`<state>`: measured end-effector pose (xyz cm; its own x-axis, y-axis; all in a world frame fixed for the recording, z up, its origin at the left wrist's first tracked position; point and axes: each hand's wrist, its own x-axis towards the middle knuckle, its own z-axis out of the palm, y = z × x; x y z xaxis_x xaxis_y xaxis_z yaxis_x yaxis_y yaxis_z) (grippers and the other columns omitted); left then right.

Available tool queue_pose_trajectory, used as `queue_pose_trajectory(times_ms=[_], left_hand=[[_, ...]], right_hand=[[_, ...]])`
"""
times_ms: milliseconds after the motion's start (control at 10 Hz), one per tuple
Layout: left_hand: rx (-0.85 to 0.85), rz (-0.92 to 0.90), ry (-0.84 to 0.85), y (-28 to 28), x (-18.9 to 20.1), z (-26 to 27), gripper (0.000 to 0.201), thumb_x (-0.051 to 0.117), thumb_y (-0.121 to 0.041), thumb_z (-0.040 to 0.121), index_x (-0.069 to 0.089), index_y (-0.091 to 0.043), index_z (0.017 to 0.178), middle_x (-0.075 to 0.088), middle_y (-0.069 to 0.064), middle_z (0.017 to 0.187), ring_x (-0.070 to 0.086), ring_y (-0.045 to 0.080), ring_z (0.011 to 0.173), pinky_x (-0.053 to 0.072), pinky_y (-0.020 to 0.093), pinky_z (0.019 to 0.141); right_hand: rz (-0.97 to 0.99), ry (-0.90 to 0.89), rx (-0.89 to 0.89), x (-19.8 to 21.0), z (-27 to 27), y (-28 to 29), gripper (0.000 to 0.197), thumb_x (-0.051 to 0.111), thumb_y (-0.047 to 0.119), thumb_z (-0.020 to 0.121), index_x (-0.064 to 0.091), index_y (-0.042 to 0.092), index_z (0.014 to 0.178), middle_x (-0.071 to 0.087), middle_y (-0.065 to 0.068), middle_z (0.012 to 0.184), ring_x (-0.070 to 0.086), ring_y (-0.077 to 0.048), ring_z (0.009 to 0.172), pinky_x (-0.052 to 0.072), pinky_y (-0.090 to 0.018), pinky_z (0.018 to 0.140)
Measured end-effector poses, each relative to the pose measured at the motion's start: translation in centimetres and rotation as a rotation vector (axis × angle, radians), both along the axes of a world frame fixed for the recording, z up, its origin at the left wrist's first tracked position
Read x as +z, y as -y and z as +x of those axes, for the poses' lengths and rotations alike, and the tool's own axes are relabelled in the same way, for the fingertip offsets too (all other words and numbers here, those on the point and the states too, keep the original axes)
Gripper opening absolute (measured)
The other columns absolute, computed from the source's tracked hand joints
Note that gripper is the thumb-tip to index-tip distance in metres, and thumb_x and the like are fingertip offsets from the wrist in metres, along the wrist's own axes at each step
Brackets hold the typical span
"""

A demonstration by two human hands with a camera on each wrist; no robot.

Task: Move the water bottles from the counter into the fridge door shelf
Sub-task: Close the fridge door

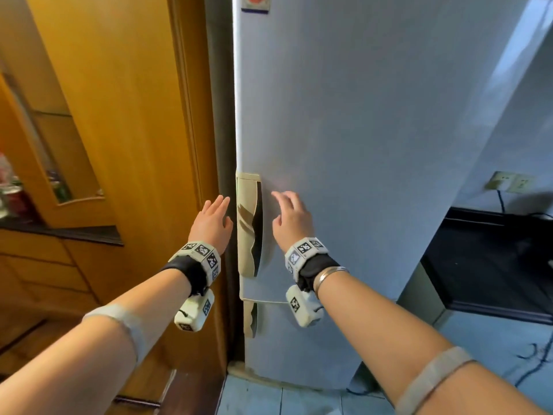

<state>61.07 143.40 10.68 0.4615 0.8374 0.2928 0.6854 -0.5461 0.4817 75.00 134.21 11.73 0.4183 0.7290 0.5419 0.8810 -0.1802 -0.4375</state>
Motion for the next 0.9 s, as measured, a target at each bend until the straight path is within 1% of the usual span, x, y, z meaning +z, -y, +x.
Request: queue_pose_trajectory(times_ms=[100, 200, 300, 400, 500, 600, 700, 800, 900], left_hand=[[-0.034, 0.028, -0.002, -0.2, 0.4, 1.4, 0.052, 0.037, -0.027, 0.097, 0.019, -0.025, 0.146, 0.015, -0.002, 0.157, 0.01, 0.023, 0.146, 0.019, 0.041, 0.117], [-0.075, 0.031, -0.015, -0.5, 0.7, 2.8, 0.052, 0.036, -0.027, 0.098, 0.018, -0.026, 0.146, 0.014, -0.002, 0.158, 0.008, 0.023, 0.146, 0.017, 0.041, 0.117], [-0.112, 0.039, -0.027, -0.8, 0.8, 4.0, 0.053, 0.037, -0.027, 0.098, 0.018, -0.025, 0.147, 0.013, -0.002, 0.158, 0.008, 0.023, 0.146, 0.016, 0.04, 0.117], [-0.144, 0.047, -0.038, -1.0, 0.9, 5.0, 0.053, 0.036, -0.027, 0.098, 0.017, -0.024, 0.147, 0.013, -0.002, 0.158, 0.008, 0.023, 0.146, 0.016, 0.04, 0.117], [-0.167, 0.049, -0.05, -1.3, 0.7, 5.8, 0.053, 0.037, -0.026, 0.098, 0.016, -0.023, 0.147, 0.013, -0.001, 0.158, 0.008, 0.024, 0.146, 0.016, 0.039, 0.117], [-0.182, 0.043, -0.057, -1.5, 0.5, 6.4, 0.053, 0.037, -0.026, 0.098, 0.017, -0.022, 0.147, 0.015, 0.0, 0.157, 0.01, 0.026, 0.146, 0.017, 0.04, 0.116], [-0.195, 0.052, -0.094, -1.7, 0.4, 6.6, 0.052, 0.037, -0.024, 0.098, 0.018, -0.021, 0.147, 0.015, 0.001, 0.157, 0.01, 0.027, 0.146, 0.017, 0.04, 0.116], [-0.214, 0.057, -0.073, -1.4, 0.4, 6.5, 0.051, 0.036, -0.023, 0.098, 0.02, -0.02, 0.146, 0.017, 0.002, 0.157, 0.012, 0.028, 0.145, 0.018, 0.041, 0.116], [-0.232, 0.081, -0.041, -1.2, 0.5, 6.6, 0.049, 0.036, -0.021, 0.098, 0.024, -0.019, 0.145, 0.022, 0.002, 0.156, 0.015, 0.028, 0.145, 0.018, 0.04, 0.116]], right_hand=[[-0.15, 0.164, -0.144, -0.2, 3.0, 0.1, 0.069, 0.049, 0.005, 0.083, 0.026, 0.025, 0.145, 0.014, -0.003, 0.158, 0.014, -0.027, 0.145, 0.017, -0.051, 0.114], [-0.379, 0.198, -0.241, -0.2, 5.8, 0.2, 0.073, 0.047, 0.018, 0.089, 0.006, 0.032, 0.148, -0.013, 0.007, 0.158, -0.012, -0.024, 0.146, -0.003, -0.054, 0.115], [-0.441, 0.18, -0.285, 0.0, 7.5, 0.0, 0.073, 0.045, 0.017, 0.089, 0.004, 0.032, 0.148, -0.018, 0.011, 0.157, -0.016, -0.025, 0.145, -0.006, -0.059, 0.114], [-0.523, 0.184, -0.294, 0.2, 8.1, -0.6, 0.075, 0.045, 0.017, 0.089, 0.0, 0.031, 0.148, -0.021, 0.009, 0.156, -0.02, -0.028, 0.144, -0.007, -0.063, 0.112], [-0.561, 0.181, -0.299, 0.0, 8.4, -1.2, 0.08, 0.05, 0.024, 0.09, -0.006, 0.03, 0.147, -0.024, 0.008, 0.155, -0.022, -0.03, 0.143, -0.01, -0.065, 0.109], [-0.59, 0.171, -0.298, -0.2, 8.4, -1.5, 0.085, 0.053, 0.027, 0.089, -0.009, 0.031, 0.147, -0.025, 0.008, 0.155, -0.023, -0.03, 0.142, -0.008, -0.065, 0.109], [-0.609, 0.156, -0.309, 0.1, 8.6, -1.6, 0.088, 0.055, 0.025, 0.087, -0.009, 0.031, 0.147, -0.025, 0.009, 0.155, -0.022, -0.03, 0.143, -0.006, -0.067, 0.108], [-0.601, 0.148, -0.304, 0.3, 7.8, -1.1, 0.085, 0.055, 0.025, 0.087, -0.004, 0.031, 0.148, -0.026, 0.009, 0.154, -0.02, -0.029, 0.143, -0.005, -0.068, 0.107], [-0.492, 0.042, -0.259, 1.8, 7.5, -1.2, 0.067, 0.053, 0.024, 0.089, 0.018, 0.027, 0.146, -0.007, 0.008, 0.159, -0.001, -0.027, 0.146, 0.003, -0.065, 0.111]])
